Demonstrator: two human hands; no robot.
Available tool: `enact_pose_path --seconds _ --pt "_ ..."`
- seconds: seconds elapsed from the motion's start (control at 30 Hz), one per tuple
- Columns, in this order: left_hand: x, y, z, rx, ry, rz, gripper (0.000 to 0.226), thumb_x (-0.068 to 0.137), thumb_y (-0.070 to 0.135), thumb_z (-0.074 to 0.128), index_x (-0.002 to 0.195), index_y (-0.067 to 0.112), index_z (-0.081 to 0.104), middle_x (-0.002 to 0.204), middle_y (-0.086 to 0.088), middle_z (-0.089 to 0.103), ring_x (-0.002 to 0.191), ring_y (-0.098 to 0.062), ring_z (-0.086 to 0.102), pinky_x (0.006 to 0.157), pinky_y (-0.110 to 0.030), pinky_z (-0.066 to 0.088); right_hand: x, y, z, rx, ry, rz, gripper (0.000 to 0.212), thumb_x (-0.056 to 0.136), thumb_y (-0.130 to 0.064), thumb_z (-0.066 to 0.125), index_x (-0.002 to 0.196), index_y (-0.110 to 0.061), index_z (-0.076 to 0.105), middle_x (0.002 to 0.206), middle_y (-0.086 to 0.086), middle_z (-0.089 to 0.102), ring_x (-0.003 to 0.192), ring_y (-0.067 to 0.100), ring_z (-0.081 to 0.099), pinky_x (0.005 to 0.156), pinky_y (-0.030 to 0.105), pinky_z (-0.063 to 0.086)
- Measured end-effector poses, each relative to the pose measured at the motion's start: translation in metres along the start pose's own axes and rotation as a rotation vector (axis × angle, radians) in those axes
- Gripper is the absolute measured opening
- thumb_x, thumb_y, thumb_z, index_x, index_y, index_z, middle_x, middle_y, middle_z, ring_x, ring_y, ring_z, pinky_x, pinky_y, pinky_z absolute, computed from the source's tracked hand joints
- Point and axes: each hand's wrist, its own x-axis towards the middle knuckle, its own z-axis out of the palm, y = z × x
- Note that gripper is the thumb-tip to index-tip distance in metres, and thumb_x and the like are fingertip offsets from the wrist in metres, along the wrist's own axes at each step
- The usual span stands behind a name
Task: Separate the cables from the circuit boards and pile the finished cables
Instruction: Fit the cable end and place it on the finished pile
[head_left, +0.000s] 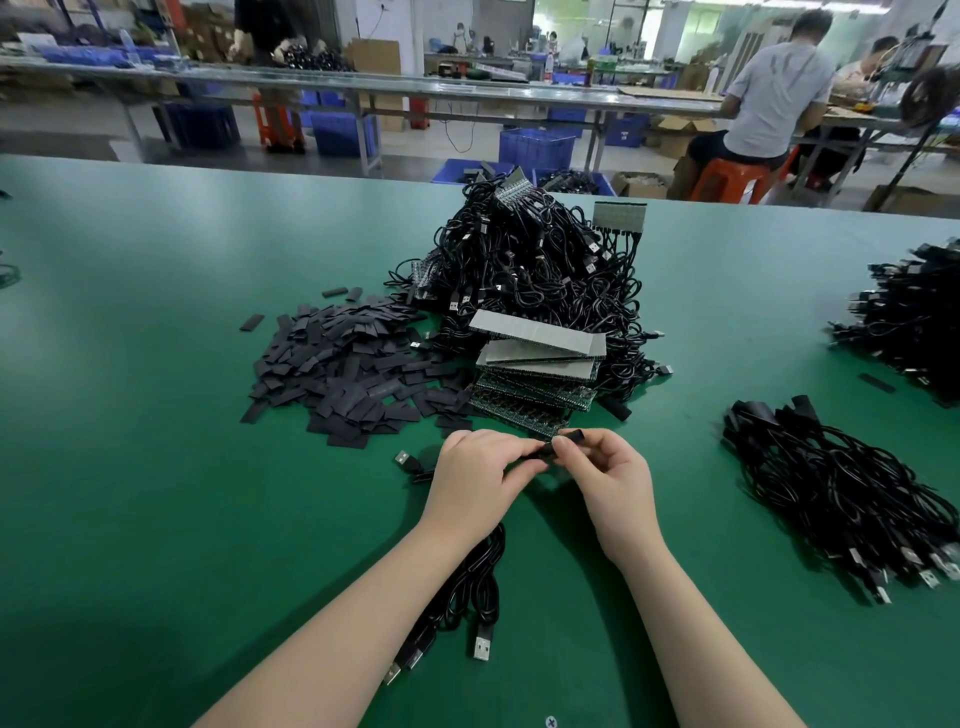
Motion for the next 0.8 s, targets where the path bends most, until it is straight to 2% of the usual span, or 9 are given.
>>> enact_pose_path --seconds 0.27,0.47,0.7,0.8 --pt "-0.0014 0.0007 0.0001 0.008 0.044 0.003 0.02 0.089 0.037 0.067 0.103 0.026 0.076 0.094 0.013 0.074 0.09 -0.008 0.064 0.085 -0.031 0.039 -0.0004 -0.0011 -0.0002 0.053 -0.006 0.008 0.003 0.089 -0.012 0.073 0.088 -0.013 0.071 0.077 -0.001 0.075 0.073 0.009 0.07 0.069 0.017 0.054" --pt "-0.0013 0.0003 0.0003 0.016 0.046 -0.019 0.019 0.089 0.037 0.067 0.103 0.027 0.076 0.095 0.013 0.074 0.091 -0.008 0.064 0.087 -0.032 0.04 -0.0019 -0.0015 0.0007 0.018 0.014 -0.008 0.003 0.087 -0.013 0.075 0.086 -0.015 0.073 0.084 0.008 0.075 0.076 0.012 0.07 0.072 0.02 0.056" --pt "-0.001 0.0005 0.0 0.029 0.017 -0.03 0.02 0.092 0.038 0.062 0.104 0.029 0.075 0.098 0.014 0.073 0.095 -0.007 0.062 0.09 -0.031 0.038 -0.0011 -0.0009 0.0013 0.024 -0.021 -0.01 0.008 0.087 -0.011 0.075 0.086 -0.019 0.074 0.079 0.0 0.075 0.073 0.009 0.07 0.068 0.016 0.053" --pt "-0.001 0.0009 -0.0008 0.012 0.035 -0.035 0.016 0.091 0.035 0.064 0.102 0.029 0.075 0.096 0.014 0.073 0.092 -0.007 0.062 0.088 -0.031 0.039 -0.0015 -0.0001 0.0028 -0.019 -0.034 -0.016 0.012 0.086 -0.013 0.077 0.083 -0.024 0.077 0.079 -0.001 0.076 0.072 0.009 0.069 0.069 0.019 0.054"
